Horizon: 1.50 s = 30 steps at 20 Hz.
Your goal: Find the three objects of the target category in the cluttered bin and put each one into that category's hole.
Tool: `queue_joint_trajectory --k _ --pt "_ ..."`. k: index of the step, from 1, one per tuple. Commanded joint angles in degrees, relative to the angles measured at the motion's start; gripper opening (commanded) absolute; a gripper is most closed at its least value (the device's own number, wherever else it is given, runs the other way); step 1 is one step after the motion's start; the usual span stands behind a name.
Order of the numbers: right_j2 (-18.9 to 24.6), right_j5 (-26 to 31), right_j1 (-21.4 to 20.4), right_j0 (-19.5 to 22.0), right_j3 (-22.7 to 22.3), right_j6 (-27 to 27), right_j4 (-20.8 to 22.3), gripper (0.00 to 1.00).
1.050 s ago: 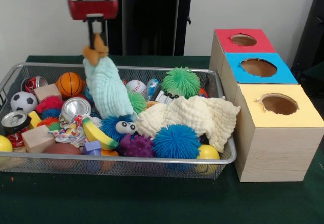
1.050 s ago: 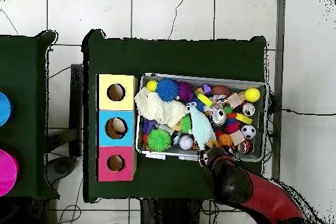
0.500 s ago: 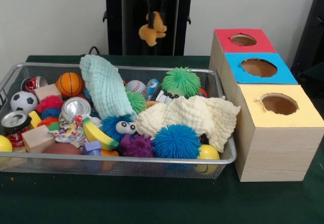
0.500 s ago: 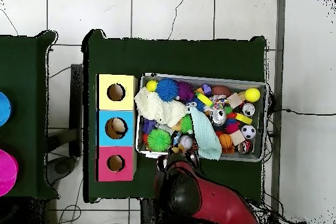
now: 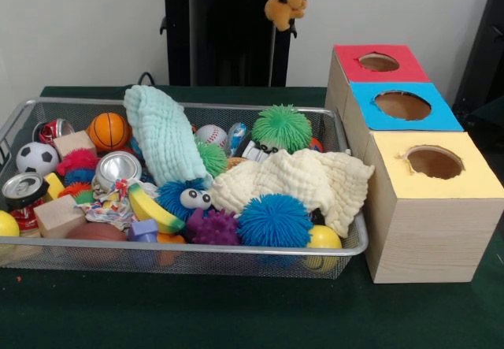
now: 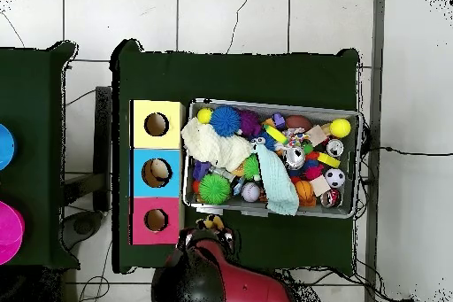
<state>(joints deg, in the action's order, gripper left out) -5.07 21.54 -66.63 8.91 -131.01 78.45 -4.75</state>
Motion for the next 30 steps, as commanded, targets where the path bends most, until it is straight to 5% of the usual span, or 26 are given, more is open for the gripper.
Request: queue_joint_trajectory --k 1,14,19,27,30 --pt "-4.69 3.10 0.31 -3.85 -7.80 23.87 -6.56 0.00" --pt "-3.01 -14.68 8.05 -12.72 -12.87 37.63 -11.36 0.00" --pt "-2.25 -17.19 10.26 -18.60 -13.14 43.01 -15.17 0.00" --pt "6.99 -24.21 15.36 -21.50 -15.02 53.26 -21.07 0.00" --pt "6.01 -23.27 15.91 -24.61 -13.65 54.81 -23.12 0.00"
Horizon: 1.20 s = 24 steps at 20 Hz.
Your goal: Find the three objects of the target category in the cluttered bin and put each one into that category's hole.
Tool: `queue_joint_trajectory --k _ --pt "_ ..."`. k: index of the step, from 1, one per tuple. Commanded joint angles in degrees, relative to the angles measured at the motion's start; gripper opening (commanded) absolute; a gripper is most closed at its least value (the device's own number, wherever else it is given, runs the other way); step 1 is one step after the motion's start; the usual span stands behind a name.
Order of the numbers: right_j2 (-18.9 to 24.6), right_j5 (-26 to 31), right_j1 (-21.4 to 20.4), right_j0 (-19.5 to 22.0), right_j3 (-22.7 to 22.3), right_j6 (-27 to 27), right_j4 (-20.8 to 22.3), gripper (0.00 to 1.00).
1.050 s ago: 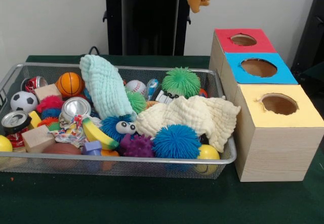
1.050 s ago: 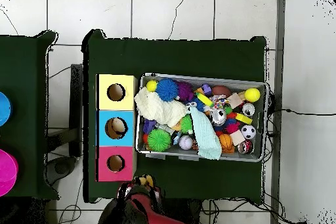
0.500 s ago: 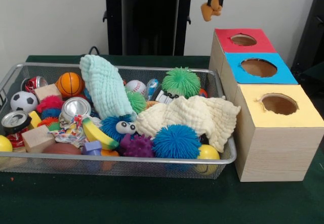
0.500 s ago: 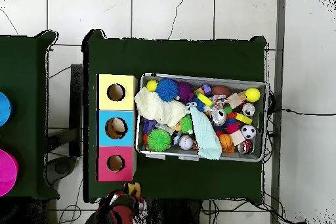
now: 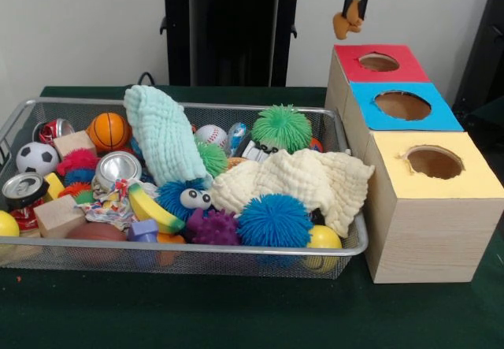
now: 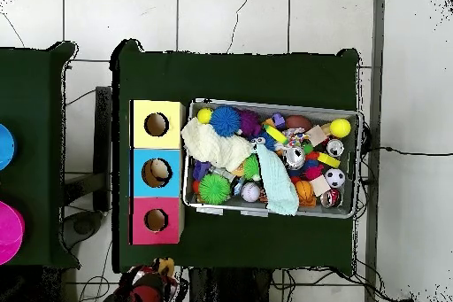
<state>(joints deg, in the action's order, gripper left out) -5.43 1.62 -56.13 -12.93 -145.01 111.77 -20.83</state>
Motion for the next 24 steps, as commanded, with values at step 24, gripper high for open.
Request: queue_joint_trajectory --k 24 --pt "-14.76 11.53 7.02 -16.02 16.37 13.71 -4.65 0.00"
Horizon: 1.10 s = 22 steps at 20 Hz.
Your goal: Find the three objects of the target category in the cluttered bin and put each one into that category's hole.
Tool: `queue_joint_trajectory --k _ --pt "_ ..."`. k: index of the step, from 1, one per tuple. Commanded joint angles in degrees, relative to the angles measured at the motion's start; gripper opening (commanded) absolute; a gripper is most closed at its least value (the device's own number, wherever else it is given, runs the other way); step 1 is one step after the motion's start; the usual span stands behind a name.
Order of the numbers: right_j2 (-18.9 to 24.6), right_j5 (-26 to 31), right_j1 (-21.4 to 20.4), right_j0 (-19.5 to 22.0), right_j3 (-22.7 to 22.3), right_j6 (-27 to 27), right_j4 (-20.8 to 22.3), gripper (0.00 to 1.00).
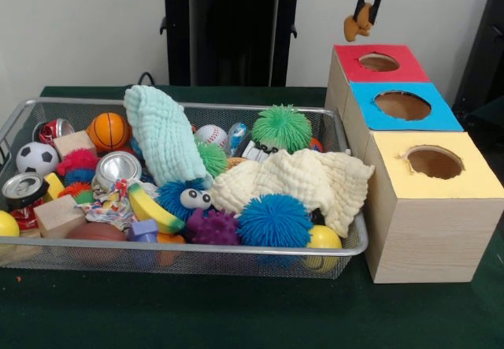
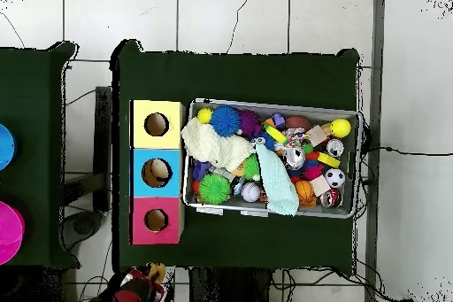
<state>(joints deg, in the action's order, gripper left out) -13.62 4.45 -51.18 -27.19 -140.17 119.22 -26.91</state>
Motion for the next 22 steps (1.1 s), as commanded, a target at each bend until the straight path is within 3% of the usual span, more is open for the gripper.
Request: queue_joint_trajectory --k 1,6,10,16,22 --pt "-7.63 10.21 2.07 -2.17 12.62 5.76 2.20 0.00" --pt "-8.71 18.32 0.93 -0.85 17.67 4.82 5.80 0.00" --pt "-8.03 21.09 1.39 -0.27 20.66 5.33 7.62 0.00" --pt "-6.31 22.35 2.05 1.65 23.53 5.54 9.01 0.00" --pt "-2.39 19.47 3.22 5.83 24.78 3.87 9.30 0.00"
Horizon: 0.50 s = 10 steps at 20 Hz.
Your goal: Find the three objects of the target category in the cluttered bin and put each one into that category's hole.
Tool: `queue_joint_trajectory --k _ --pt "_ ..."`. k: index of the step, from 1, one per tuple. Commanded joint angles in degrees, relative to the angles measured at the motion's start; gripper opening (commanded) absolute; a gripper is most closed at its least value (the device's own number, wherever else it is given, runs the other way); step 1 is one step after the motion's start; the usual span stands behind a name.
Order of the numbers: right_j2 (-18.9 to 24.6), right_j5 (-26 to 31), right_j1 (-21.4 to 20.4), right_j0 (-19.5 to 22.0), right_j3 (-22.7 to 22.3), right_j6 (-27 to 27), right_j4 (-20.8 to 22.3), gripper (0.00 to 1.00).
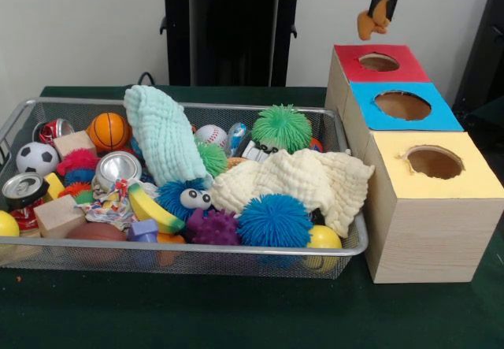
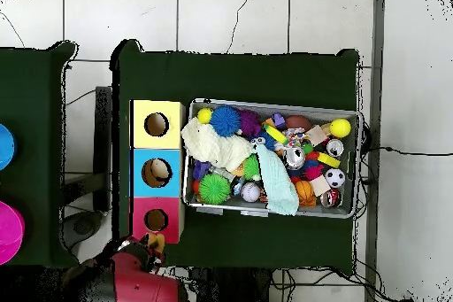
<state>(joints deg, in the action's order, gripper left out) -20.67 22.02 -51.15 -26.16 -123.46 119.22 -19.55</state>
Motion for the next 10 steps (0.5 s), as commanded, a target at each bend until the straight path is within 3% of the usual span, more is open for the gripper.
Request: queue_joint_trajectory --k 1,10 --pt "4.76 1.66 3.64 5.13 8.59 3.68 2.28 0.00" --pt "7.32 -2.33 8.45 7.53 11.44 3.25 3.29 0.00"
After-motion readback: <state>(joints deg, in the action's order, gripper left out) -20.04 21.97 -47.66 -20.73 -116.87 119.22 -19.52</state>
